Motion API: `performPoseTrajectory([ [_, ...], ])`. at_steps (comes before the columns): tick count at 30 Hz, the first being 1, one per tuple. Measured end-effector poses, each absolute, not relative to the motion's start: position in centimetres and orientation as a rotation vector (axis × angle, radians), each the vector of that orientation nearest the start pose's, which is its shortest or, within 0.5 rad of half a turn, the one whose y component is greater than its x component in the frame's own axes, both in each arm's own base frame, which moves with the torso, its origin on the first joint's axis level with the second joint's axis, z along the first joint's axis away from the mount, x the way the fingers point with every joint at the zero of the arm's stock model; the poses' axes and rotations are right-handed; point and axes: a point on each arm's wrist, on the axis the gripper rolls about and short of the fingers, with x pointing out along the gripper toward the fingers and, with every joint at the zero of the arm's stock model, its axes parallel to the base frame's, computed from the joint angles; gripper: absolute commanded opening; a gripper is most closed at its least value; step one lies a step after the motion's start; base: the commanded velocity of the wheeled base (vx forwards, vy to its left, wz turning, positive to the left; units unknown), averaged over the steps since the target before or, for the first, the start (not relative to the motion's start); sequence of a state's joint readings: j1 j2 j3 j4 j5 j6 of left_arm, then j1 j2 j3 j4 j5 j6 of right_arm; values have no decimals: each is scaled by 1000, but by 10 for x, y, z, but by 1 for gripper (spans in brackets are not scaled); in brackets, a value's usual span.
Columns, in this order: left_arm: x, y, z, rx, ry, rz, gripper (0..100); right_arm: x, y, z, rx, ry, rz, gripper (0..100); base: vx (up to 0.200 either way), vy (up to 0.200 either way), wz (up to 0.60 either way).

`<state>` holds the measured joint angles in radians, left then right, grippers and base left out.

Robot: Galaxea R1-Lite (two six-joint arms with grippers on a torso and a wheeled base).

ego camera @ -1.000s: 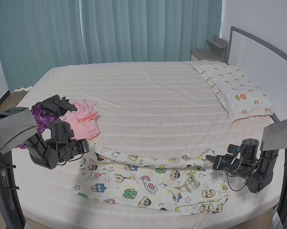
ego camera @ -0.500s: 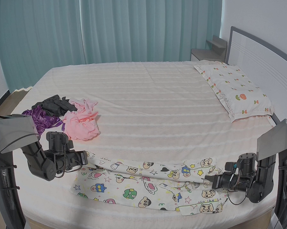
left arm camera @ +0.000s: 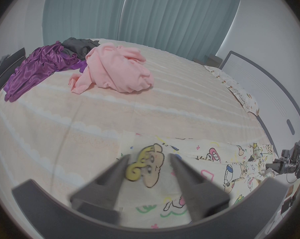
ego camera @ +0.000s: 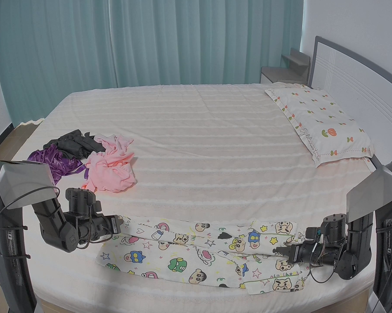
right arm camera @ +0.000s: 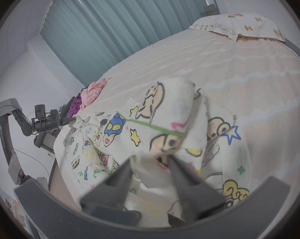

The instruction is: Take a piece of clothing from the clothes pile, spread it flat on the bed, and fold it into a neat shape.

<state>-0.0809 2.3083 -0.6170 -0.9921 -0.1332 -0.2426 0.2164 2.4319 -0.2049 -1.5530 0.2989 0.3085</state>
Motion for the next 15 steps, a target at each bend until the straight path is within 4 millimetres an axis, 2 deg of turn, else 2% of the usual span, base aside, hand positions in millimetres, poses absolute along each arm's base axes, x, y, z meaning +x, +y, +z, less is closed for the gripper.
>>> performPoseTrajectory([
  [7,325,-24,-26,-289,686,-116,100,248,56,-47,326,753,362,100,0,0,0],
  [15,316,-2,-19,-453,665,-54,100,239,36,-23,355,702,298,100,0,0,0],
])
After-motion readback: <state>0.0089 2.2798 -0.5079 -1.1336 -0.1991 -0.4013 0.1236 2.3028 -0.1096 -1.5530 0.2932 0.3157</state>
